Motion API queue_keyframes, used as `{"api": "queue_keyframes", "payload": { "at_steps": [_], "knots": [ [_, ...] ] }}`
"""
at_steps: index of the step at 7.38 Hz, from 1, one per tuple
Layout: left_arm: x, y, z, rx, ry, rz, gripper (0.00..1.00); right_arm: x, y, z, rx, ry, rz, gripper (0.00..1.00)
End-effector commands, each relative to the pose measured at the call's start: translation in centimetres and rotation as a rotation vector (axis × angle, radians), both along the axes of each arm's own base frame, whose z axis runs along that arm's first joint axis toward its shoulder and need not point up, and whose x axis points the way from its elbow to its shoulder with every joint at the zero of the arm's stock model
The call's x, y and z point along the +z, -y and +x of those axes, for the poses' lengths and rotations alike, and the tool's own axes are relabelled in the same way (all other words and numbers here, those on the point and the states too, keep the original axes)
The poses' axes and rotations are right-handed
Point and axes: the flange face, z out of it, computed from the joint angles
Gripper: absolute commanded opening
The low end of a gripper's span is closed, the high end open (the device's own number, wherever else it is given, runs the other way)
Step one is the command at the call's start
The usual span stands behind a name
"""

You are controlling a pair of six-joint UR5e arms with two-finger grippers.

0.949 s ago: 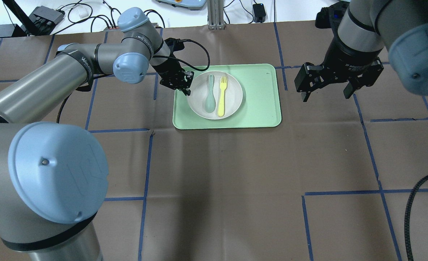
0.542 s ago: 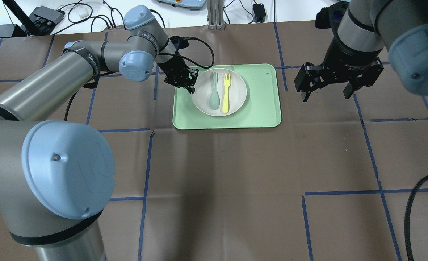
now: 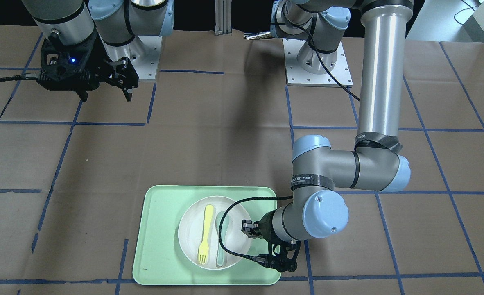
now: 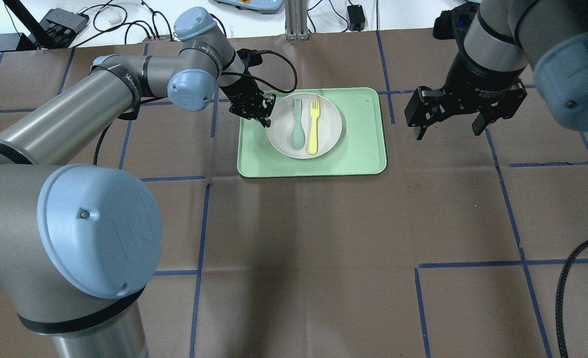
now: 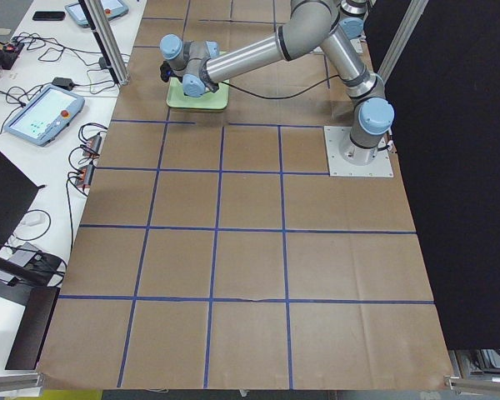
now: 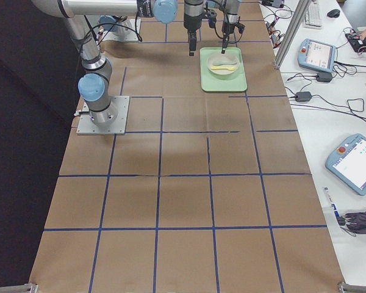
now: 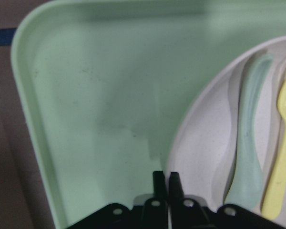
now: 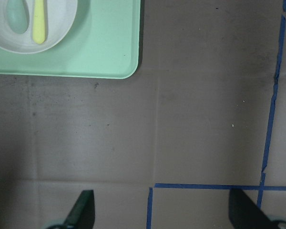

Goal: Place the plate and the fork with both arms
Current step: 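Lower the plate onto the tray and open the left gripper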

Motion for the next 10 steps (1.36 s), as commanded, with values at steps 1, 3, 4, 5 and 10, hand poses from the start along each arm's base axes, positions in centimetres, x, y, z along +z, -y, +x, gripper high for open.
{"api": "queue_keyframes", "payload": {
  "at_steps": [1, 3, 4, 5, 10],
  "knots": [
    [0.1, 0.1, 0.1, 0.003, 0.0, -0.004, 0.02, 0.0, 0.0, 0.0, 0.001, 0.0, 0.001, 1.0],
    [0.2, 0.4, 0.1, 0.003, -0.002, -0.022, 0.03, 0.0, 0.0, 0.0, -0.001, 0.001, -0.001, 1.0],
    [0.1, 0.4, 0.1, 0.003, 0.0, -0.021, 0.17, 0.0, 0.0, 0.0, -0.001, 0.0, 0.001, 1.0],
    [-0.5, 0.4, -0.1, 0.0, 0.002, -0.013, 0.42, 0.0, 0.0, 0.0, -0.001, 0.0, -0.001, 1.0],
    [12.5, -3.9, 1.2, 0.005, 0.081, -0.038, 0.99, -0.1, 0.1, 0.0, 0.001, 0.0, -0.001, 1.0]
  ]
}}
